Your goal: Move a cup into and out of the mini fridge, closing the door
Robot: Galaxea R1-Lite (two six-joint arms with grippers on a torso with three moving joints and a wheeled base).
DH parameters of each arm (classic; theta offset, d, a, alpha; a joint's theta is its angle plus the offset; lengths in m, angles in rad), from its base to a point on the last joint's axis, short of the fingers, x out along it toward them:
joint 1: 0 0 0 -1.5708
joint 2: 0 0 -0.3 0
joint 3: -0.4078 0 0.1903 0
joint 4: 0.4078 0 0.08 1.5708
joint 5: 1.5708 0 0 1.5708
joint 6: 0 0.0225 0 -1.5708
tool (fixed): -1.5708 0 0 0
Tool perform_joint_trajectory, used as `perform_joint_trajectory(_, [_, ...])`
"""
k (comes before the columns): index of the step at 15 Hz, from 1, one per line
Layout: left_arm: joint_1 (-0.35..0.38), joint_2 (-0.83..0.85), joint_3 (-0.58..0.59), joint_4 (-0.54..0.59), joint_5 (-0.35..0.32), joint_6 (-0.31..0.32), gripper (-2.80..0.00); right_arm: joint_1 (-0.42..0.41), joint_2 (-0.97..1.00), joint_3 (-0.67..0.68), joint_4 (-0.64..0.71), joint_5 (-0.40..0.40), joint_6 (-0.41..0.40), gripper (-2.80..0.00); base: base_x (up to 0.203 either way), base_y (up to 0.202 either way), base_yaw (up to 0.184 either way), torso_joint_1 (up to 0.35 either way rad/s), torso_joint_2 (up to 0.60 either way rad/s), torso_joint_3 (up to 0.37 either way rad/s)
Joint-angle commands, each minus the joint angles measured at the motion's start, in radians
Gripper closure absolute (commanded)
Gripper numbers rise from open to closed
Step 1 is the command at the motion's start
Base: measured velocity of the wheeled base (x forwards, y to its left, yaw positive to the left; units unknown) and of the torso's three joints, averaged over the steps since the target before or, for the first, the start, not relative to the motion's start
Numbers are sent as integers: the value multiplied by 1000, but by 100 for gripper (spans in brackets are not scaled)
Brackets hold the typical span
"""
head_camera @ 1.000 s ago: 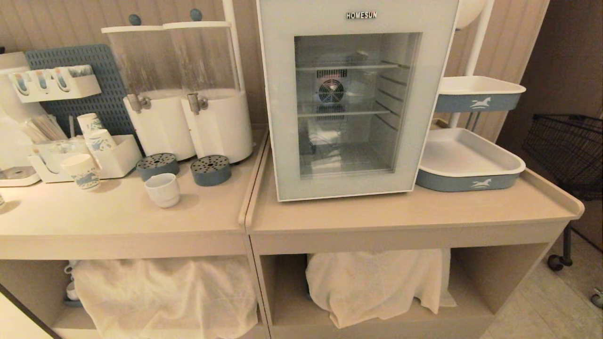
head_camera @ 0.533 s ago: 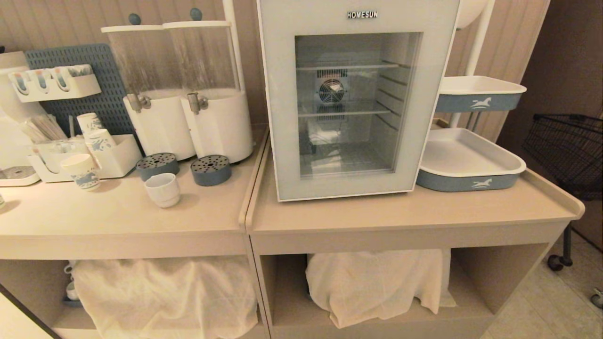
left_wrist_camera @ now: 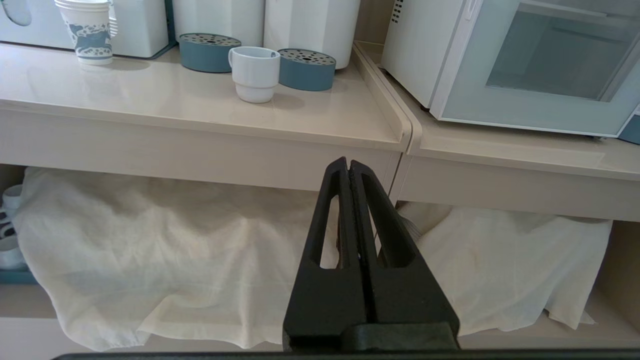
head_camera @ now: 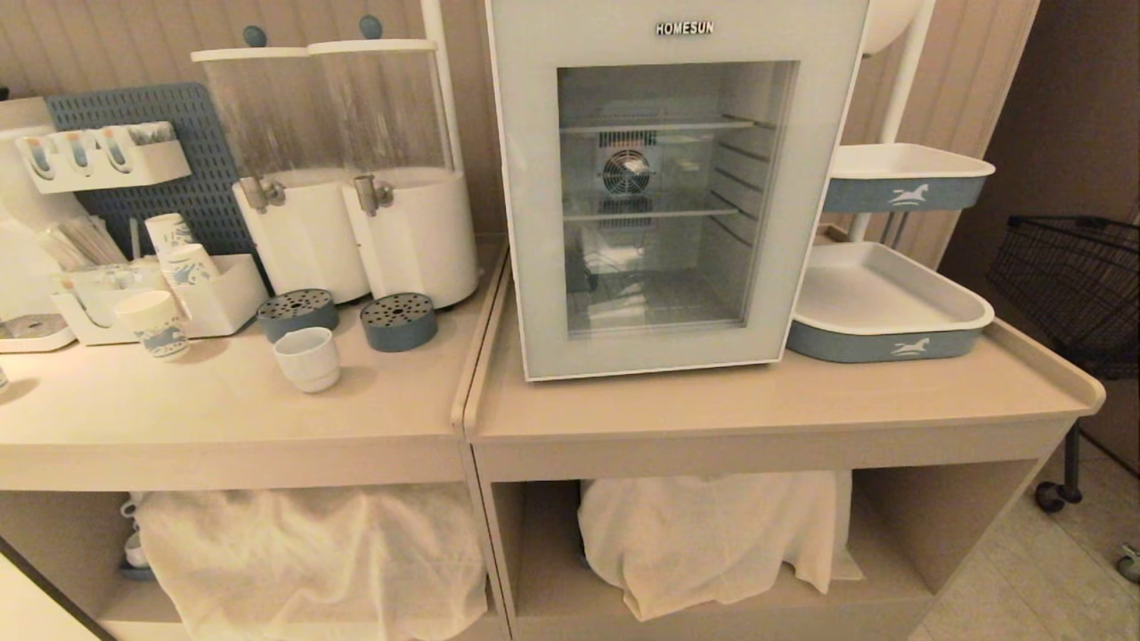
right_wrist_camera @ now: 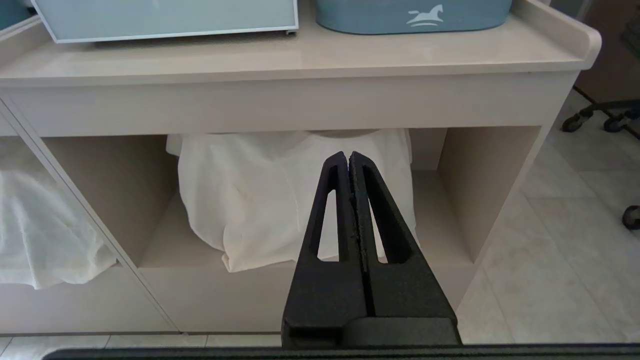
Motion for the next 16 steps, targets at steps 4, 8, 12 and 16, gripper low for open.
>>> perform_joint_trajectory(4, [0, -3, 40, -1, 0, 0, 0, 0, 0, 3, -5, 0, 0, 0, 0, 0, 0, 0, 0, 0])
perform_joint_trajectory(8, [0, -3, 40, -1, 0, 0, 0, 0, 0, 3, -4, -3, 9, 0, 0, 0, 0, 0, 0, 0])
perform_joint_trajectory(12, [0, -3, 40, -1, 0, 2, 0, 0, 0, 3, -4, -3, 9, 0, 0, 0, 0, 0, 0, 0])
perform_joint_trajectory(16, [0, -3, 40, -1, 0, 2, 0, 0, 0, 3, -4, -3, 9, 0, 1, 46, -3, 1, 0, 0])
